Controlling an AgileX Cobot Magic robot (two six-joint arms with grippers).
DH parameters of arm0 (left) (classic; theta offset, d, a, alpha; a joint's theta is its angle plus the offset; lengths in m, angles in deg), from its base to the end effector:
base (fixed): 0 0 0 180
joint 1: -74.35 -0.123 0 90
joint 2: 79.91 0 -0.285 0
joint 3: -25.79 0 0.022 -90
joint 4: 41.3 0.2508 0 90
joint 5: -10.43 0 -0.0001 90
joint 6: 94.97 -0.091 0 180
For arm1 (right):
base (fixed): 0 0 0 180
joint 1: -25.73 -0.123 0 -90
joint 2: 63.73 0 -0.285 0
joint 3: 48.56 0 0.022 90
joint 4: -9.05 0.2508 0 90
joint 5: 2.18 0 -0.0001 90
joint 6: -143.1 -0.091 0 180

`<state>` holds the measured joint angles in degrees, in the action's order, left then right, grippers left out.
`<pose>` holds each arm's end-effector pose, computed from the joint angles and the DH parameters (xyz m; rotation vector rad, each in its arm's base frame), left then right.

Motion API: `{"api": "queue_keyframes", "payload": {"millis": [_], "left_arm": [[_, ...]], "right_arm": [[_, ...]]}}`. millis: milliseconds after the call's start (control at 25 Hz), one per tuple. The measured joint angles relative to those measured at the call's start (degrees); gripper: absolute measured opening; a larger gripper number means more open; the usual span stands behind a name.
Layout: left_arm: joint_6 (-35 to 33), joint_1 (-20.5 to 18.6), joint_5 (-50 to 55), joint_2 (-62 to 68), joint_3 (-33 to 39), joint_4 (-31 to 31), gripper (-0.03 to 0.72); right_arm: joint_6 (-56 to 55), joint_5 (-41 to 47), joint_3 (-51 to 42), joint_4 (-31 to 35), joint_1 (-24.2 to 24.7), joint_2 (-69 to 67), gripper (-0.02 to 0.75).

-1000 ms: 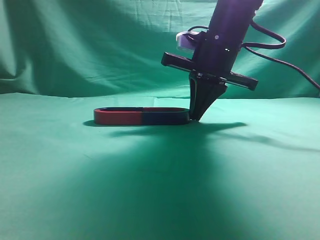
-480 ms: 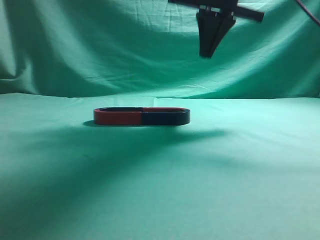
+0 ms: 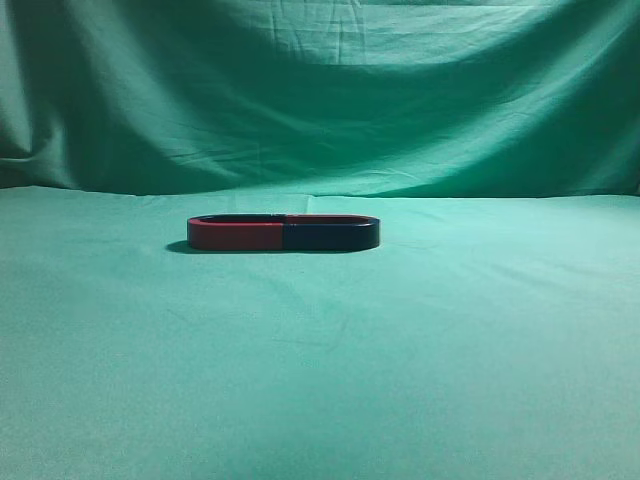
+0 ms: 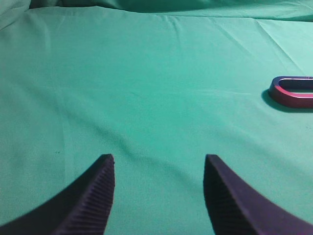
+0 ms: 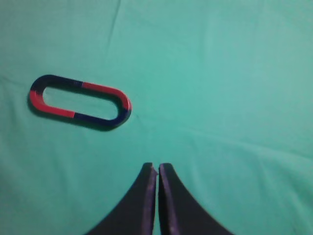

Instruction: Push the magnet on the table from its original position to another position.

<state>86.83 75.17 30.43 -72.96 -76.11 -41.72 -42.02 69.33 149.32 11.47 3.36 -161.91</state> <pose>0.0529 -0.0010 0.1773 -0.0202 1.8335 -0.0393 0.3010 0.1278 0.3889 -0.3954 2.6362 0.2153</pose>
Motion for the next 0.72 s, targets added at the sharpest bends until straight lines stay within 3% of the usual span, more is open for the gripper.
{"api": "queue_keyframes", "payload": {"millis": [440,720], "left_arm": [[0.0,0.0,0.0,0.0,0.0,0.0,0.372],[0.0,0.0,0.0,0.0,0.0,0.0,0.372]], "right_arm": [[-2.7,0.1,-26.8,-0.3,0.0,31.7,0.0],[-2.2,-10.5,-42.7,-0.7,0.0,53.2,0.0]]}}
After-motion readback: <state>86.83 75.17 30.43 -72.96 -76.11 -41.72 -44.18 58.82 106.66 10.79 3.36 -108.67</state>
